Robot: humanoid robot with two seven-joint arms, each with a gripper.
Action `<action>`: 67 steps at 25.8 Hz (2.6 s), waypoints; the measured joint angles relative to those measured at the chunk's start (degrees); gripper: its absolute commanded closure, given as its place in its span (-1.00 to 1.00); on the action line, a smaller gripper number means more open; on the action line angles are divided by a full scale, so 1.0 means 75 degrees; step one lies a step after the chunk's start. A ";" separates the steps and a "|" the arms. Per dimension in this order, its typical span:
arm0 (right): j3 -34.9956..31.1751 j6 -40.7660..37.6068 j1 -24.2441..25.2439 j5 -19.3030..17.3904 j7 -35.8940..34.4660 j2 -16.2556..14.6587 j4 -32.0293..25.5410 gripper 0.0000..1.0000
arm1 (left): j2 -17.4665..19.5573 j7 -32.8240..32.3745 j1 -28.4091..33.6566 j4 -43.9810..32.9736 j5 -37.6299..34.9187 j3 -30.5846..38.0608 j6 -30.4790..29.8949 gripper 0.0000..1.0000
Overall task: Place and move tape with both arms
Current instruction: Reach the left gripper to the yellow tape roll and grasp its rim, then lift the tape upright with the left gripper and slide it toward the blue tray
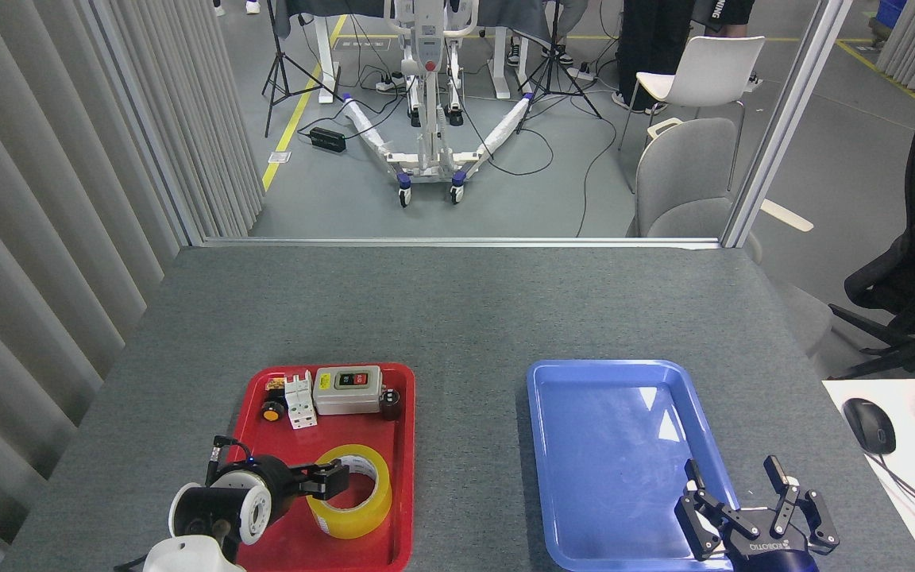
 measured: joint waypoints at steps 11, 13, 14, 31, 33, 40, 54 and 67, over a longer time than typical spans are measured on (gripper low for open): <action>0.0017 0.0000 0.0001 0.0016 0.0015 0.0030 0.0012 -1.00 | 0.0051 -0.0257 -0.0431 0.1152 0.0024 -0.0012 0.0001 -1.00; 0.0018 0.0000 -0.0002 0.0020 0.0022 0.0048 0.0014 -1.00 | 0.0047 -0.0257 -0.0505 0.1412 0.0024 -0.0015 0.0006 -1.00; 0.0018 0.0000 -0.0009 0.0021 0.0024 0.0053 0.0014 -1.00 | 0.0042 -0.0245 -0.0558 0.1554 0.0024 -0.0018 0.0008 -1.00; 0.0012 0.0000 -0.0049 0.0023 -0.0001 0.0070 0.0013 -1.00 | 0.0130 0.0289 -0.0643 0.2028 0.0012 -0.0020 -0.0484 1.00; 0.0016 0.0000 -0.0049 0.0023 -0.0001 0.0081 0.0012 -1.00 | 0.0133 0.0200 -0.0632 0.1999 0.0150 -0.0014 -0.0648 1.00; 0.0018 0.0000 -0.0050 0.0028 -0.0001 0.0103 0.0010 -1.00 | 0.0048 0.0173 -0.0389 0.0950 0.1834 0.0499 -0.0511 1.00; -0.0009 -0.0149 -0.0392 0.0146 -0.0023 0.0088 -0.0060 -1.00 | -0.0270 0.0267 0.0788 0.0690 0.8707 0.1297 -0.1376 1.00; 0.1048 -0.2234 -0.0709 -0.1429 -0.0016 -0.0882 -0.0169 -1.00 | -0.0291 -0.1062 0.1440 0.1458 1.0239 -0.0019 -0.3457 1.00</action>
